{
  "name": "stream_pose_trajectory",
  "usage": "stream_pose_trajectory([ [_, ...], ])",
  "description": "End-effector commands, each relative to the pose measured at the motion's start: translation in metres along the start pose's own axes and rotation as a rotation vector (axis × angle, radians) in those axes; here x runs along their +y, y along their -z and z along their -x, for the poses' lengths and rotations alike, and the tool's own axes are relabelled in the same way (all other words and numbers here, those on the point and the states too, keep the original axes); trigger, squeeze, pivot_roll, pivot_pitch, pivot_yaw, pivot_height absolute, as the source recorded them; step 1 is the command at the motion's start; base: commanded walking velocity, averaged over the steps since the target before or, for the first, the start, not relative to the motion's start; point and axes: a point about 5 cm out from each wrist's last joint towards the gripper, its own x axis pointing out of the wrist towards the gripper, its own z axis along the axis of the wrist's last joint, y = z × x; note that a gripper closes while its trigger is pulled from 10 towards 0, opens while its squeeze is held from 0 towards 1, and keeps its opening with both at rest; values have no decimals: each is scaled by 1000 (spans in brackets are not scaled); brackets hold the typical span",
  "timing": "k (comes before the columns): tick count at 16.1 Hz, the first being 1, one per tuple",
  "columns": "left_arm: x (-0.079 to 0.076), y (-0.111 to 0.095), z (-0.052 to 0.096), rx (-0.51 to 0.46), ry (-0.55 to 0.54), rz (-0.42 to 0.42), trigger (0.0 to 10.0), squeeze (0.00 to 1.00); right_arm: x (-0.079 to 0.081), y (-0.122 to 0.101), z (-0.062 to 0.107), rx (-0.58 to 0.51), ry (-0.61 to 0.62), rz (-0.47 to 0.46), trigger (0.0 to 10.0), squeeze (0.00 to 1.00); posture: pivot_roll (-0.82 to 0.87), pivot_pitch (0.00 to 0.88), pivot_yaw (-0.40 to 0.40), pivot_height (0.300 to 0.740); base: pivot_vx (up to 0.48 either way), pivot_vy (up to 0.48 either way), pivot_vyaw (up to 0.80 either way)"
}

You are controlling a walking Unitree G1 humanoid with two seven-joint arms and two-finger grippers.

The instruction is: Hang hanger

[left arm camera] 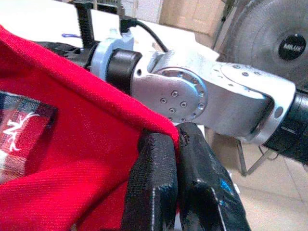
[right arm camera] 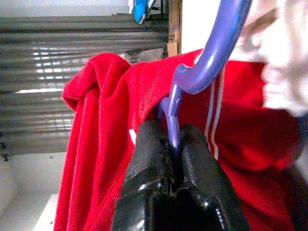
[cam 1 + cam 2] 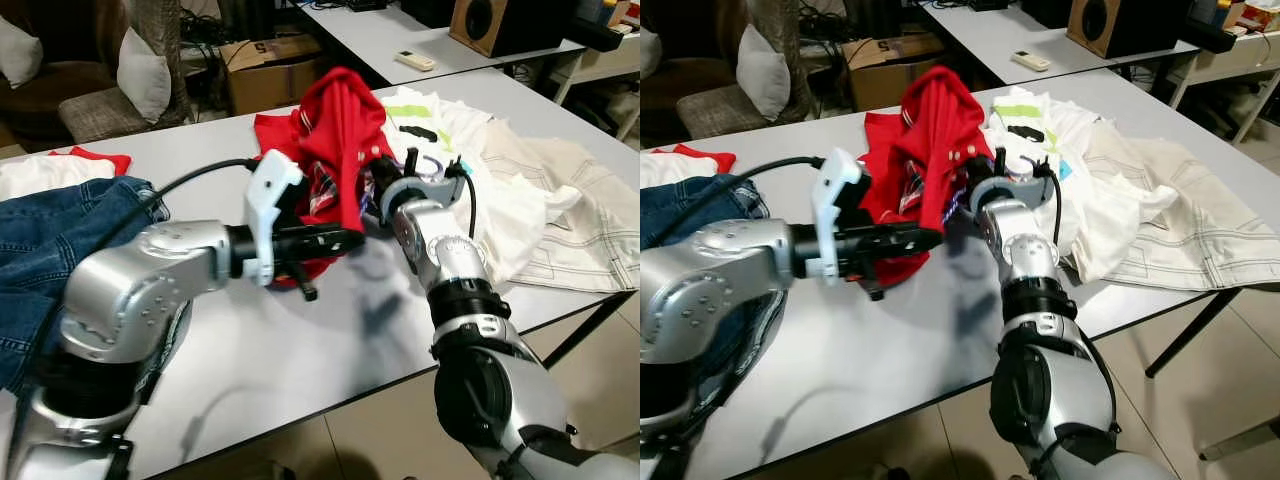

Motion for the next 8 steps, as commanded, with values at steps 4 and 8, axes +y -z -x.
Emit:
stream_pose_trajectory([
  [4, -6, 23, -34, 81, -38, -13, 0, 0, 46, 23, 3, 81, -197, -130, 10000, 0, 32, 0, 43, 740, 0, 0, 0],
  [8, -3, 17, -37, -17, -96, 3, 10000, 16, 43, 14, 7, 72, -202, -100, 10000, 0, 4, 0, 42, 740, 0, 0, 0],
])
